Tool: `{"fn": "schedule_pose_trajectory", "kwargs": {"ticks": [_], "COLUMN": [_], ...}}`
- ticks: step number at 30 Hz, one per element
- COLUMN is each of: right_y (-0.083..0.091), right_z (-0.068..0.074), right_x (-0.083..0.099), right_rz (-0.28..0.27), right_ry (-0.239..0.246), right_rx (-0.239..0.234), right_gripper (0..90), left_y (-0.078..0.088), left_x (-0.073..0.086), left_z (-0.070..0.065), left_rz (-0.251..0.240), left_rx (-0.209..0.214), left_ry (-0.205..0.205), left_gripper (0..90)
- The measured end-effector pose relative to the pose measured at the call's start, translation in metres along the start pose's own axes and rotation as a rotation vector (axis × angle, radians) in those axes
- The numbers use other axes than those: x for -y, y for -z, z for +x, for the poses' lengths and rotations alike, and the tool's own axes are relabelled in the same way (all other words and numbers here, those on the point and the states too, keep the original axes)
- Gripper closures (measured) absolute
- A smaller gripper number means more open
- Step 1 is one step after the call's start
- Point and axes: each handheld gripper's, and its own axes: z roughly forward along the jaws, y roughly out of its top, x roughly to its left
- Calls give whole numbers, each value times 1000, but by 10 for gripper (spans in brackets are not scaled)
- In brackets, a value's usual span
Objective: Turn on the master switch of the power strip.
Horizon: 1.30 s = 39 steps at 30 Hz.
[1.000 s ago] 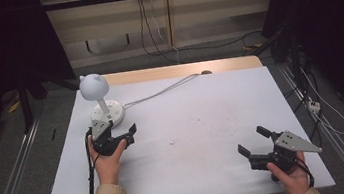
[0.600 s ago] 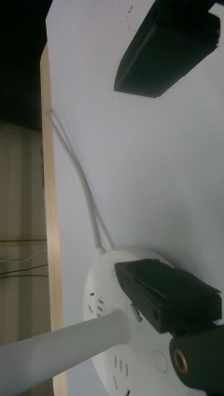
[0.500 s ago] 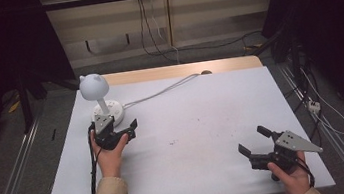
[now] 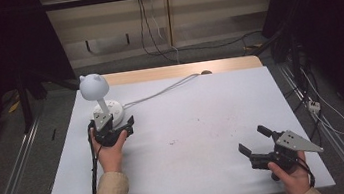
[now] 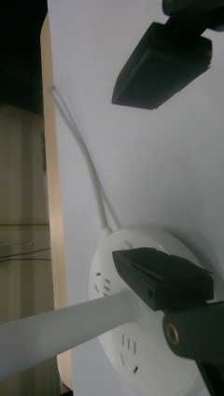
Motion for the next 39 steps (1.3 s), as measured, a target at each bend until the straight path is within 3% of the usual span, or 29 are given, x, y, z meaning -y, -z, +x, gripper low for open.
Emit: {"fn": "schedule_pose_trajectory", "kwargs": {"ticks": [8,16,22,39], "right_y": [0,1,0,0], "right_z": [0,-1,-2,-3], "right_x": [0,-1,-1,-2], "right_rz": [0,-1,-4,-9], "right_ry": [5,1,2,6], "right_rx": [-2,-5,-6,-13], "right_gripper": [47,48,48,50], "left_y": [-6,-13,-15,-23], "left_x": [-2,-2,-5,-4], "left_z": [-1,3,2,5], "left_rz": [14,21,16,43], "left_rx": [-42,-98,-111,-175], "left_ry": [-7,16,15,26], "left_gripper": [307,426,510,633]}}
